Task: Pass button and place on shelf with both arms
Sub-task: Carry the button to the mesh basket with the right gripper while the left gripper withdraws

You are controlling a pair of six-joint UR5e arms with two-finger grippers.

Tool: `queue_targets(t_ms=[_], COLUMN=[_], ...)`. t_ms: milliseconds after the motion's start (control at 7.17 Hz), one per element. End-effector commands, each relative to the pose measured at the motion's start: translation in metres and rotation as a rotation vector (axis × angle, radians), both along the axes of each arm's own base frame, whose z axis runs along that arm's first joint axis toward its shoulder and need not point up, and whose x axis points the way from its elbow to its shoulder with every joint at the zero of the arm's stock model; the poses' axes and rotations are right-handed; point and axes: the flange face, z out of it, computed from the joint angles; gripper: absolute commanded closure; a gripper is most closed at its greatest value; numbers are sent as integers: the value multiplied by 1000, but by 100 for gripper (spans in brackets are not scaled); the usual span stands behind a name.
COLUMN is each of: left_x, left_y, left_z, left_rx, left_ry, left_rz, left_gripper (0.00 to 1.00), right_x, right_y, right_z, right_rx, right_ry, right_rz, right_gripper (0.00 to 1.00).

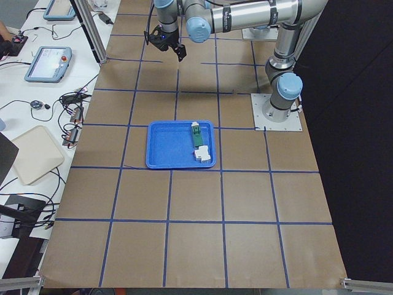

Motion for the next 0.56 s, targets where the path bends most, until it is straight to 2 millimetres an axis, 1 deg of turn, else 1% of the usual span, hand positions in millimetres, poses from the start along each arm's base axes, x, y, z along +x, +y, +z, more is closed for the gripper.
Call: queue_targets(t_ms=[0, 140, 279, 419], left_x=[2, -3, -4, -7], left_y=[23, 24, 22, 35], left_z=[30, 14, 1, 6], left_rx=[4, 38, 65, 62], left_ry=[-132, -89, -64, -59], left_rz=[-114, -195, -313, -398], left_gripper=[0, 0, 0, 0], right_x=[-104, -149, -173, -180], right_y=[6, 7, 15, 17], right_z=[-33, -66, -76, -85], right_rx=[-4, 12, 22, 32], right_ry=[58, 45, 37, 30], right_rz=[79, 95, 80, 93], right_gripper=[100, 100, 100, 100])
